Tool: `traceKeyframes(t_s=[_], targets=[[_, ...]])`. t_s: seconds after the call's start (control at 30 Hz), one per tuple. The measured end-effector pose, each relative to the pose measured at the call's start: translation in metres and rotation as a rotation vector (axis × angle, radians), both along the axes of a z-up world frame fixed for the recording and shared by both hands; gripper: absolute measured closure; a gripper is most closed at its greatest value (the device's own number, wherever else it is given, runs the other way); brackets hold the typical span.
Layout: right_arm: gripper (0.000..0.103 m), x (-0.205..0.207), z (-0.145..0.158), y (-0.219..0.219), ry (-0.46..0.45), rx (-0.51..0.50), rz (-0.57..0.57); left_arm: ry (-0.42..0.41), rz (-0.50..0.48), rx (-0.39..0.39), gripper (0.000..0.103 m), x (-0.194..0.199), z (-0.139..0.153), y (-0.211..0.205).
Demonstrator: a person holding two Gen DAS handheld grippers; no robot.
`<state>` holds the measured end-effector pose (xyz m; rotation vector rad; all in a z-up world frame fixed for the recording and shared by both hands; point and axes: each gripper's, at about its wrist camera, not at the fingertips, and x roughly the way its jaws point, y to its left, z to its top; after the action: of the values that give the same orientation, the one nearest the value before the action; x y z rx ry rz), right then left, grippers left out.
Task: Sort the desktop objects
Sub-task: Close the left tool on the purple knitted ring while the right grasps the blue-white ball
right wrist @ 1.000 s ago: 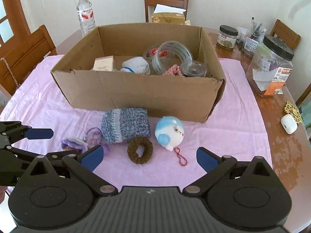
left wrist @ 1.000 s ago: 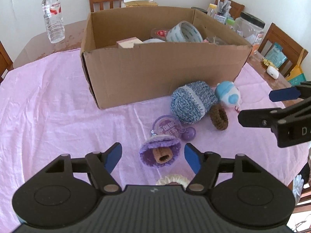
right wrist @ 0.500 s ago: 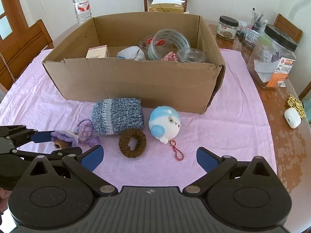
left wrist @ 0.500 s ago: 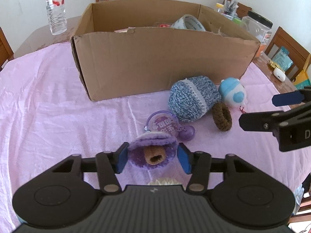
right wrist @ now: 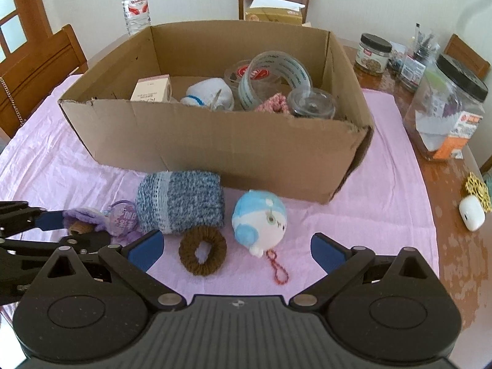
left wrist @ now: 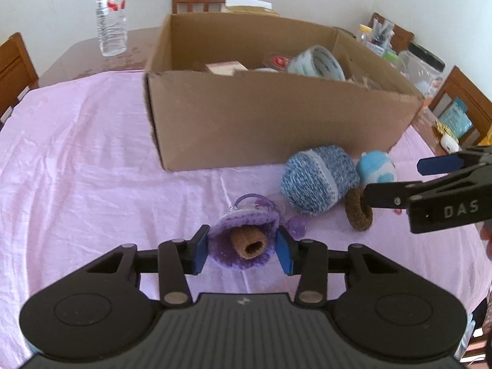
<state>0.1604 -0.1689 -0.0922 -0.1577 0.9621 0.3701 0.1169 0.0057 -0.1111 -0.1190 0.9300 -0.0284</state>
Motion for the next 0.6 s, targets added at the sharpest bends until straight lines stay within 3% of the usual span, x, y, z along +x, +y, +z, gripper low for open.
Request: traceKeyframes(t_s=[0.23, 0.37, 0.6], targets=[[0.005, 0.01, -0.002, 0.003, -0.042, -0.056, 0.002, -0.011, 0.032, 0.0, 0.059, -0.001, 0.008, 0.004], [0.02, 0.016, -0.006, -0.001, -0.02, -0.042, -0.013, -0.008, 0.039, -0.011, 0.059, 0.0, 0.006, 0.005], [0.037, 0.021, -0.015, -0.004, 0.009, -0.028, -0.02, -0.006, 0.04, -0.018, 0.059, 0.002, 0.006, 0.005]])
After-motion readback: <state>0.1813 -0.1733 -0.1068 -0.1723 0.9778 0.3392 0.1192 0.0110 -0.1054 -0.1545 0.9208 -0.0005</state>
